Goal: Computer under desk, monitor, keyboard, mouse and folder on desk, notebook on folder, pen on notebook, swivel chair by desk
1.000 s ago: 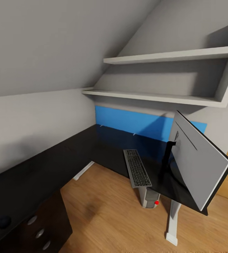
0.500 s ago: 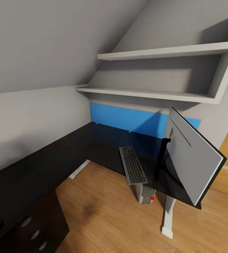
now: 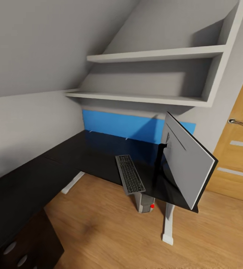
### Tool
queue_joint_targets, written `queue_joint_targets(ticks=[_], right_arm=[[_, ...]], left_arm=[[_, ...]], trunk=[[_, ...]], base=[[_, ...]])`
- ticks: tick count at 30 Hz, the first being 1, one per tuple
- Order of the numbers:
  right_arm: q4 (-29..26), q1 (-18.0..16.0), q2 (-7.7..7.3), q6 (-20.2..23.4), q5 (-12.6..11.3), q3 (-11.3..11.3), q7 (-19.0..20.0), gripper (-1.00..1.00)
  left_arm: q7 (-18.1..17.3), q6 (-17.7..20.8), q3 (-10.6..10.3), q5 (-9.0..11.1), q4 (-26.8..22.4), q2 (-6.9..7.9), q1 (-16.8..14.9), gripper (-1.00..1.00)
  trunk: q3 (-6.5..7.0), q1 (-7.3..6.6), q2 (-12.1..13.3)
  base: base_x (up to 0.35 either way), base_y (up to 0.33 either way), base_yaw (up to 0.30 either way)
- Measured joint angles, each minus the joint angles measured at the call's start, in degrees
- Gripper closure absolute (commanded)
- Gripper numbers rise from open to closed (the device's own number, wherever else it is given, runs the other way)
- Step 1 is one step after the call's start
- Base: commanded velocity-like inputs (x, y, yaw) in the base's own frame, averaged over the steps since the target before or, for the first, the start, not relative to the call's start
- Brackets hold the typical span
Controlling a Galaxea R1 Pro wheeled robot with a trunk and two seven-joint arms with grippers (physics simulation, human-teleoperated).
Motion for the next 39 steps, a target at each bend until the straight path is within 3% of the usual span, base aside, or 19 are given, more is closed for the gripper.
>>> queue_joint_targets(ticks=[39], right_arm=[[-0.01,0.0,0.03,0.01,0.0,0.0,0.02,-1.0]], left_arm=[[-0.06,-0.01,-0.11,-0.02,0.0,-0.05,0.0,-1.0]], trunk=[[-0.01,0.0,0.0]], base=[[0.0,0.105,-0.269]])
